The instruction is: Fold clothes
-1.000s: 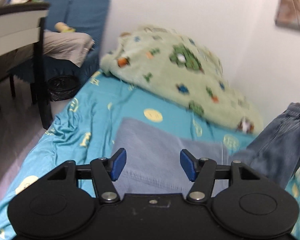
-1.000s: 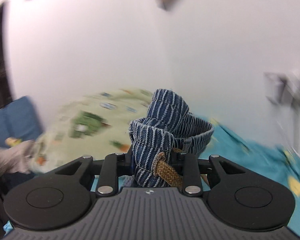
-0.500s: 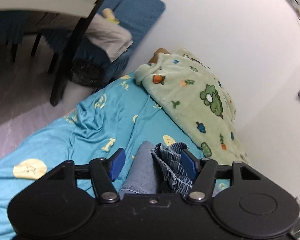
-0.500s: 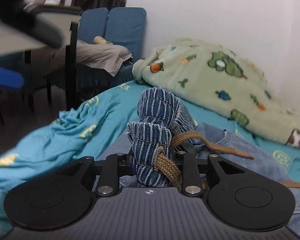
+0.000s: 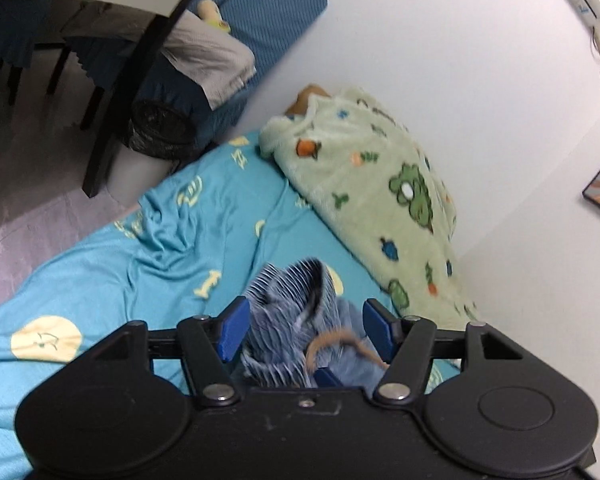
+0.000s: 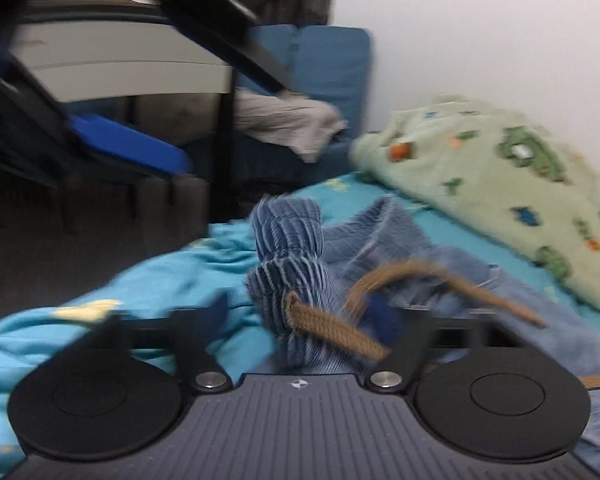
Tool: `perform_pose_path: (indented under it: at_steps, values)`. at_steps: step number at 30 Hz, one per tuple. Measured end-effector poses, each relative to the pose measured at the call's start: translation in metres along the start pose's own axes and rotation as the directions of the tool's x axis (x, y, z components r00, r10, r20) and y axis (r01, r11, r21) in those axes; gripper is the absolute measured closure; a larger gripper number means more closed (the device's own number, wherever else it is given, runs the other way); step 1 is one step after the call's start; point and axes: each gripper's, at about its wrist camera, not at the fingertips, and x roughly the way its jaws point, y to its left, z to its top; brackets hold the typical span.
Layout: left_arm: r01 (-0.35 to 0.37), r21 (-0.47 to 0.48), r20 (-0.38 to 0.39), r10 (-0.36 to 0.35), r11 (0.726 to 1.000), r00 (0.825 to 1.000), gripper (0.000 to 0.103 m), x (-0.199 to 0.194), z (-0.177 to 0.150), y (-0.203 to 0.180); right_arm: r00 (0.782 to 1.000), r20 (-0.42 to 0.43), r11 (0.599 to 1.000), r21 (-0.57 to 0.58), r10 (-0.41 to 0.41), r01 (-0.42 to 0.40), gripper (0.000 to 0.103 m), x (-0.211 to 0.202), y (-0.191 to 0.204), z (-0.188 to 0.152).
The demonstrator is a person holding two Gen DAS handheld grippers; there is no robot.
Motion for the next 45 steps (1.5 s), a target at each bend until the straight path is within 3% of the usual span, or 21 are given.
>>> perform_pose_path:
  at_steps: [2, 5, 9, 11, 14, 16, 18, 28, 37, 42, 45]
  values:
    - [-0.006, 0.034, -0.027, 0.007, 0.999, 1.000, 0.040, 0.004, -0.005, -0.004, 1.000, -0.002, 0.999, -0.046, 0.015, -0.015, 0.015, -0.015, 0.004, 0.001]
    - [-0.033, 0.073, -0.073, 0.039, 0.997, 0.997, 0.040, 0.010, -0.015, -0.008, 0.999, -0.008, 0.999, -0.016, 0.039, -0.039, 0.019, -0.044, -0.013, 0.005]
    - [-0.056, 0.084, -0.112, 0.065, 0.995, 0.992, 0.040, 0.018, -0.026, -0.008, 0.995, 0.045, 0.989, 0.123, -0.089, 0.083, 0.018, -0.091, -0.066, 0.002]
    - [-0.079, 0.089, -0.129, 0.090, 0.993, 0.988, 0.040, 0.024, -0.032, -0.009, 0.975, 0.053, 0.956, 0.212, -0.217, 0.202, 0.017, -0.108, -0.096, -0.009]
    - [-0.121, 0.101, -0.153, 0.135, 0.988, 0.979, 0.040, 0.034, -0.039, -0.011, 0.944, -0.014, 0.855, 0.418, -0.331, 0.306, 0.018, -0.119, -0.143, -0.037]
    - [-0.146, 0.120, -0.161, 0.164, 0.982, 0.973, 0.040, 0.041, -0.045, -0.014, 0.943, -0.058, 0.790, 0.531, -0.326, 0.306, 0.018, -0.118, -0.165, -0.053]
    - [-0.157, 0.131, -0.165, 0.178, 0.979, 0.970, 0.040, 0.047, -0.049, -0.018, 0.943, -0.102, 0.749, 0.583, -0.316, 0.314, 0.018, -0.114, -0.176, -0.063]
    - [-0.185, 0.149, -0.142, 0.206, 0.971, 0.968, 0.045, 0.074, -0.054, -0.032, 0.955, -0.138, 0.646, 0.711, -0.263, 0.280, 0.017, -0.113, -0.191, -0.082]
    - [-0.200, 0.129, -0.118, 0.216, 0.971, 0.969, 0.056, 0.077, -0.050, -0.031, 0.962, -0.147, 0.586, 0.768, -0.230, 0.257, 0.014, -0.110, -0.196, -0.095]
    - [-0.192, 0.100, -0.100, 0.202, 0.976, 0.974, 0.062, 0.076, -0.048, -0.028, 0.962, -0.150, 0.583, 0.770, -0.228, 0.259, 0.013, -0.106, -0.194, -0.098]
    - [-0.181, 0.101, -0.073, 0.188, 0.978, 0.979, 0.073, 0.071, -0.048, -0.032, 0.961, -0.151, 0.595, 0.759, -0.232, 0.263, 0.013, -0.104, -0.192, -0.096]
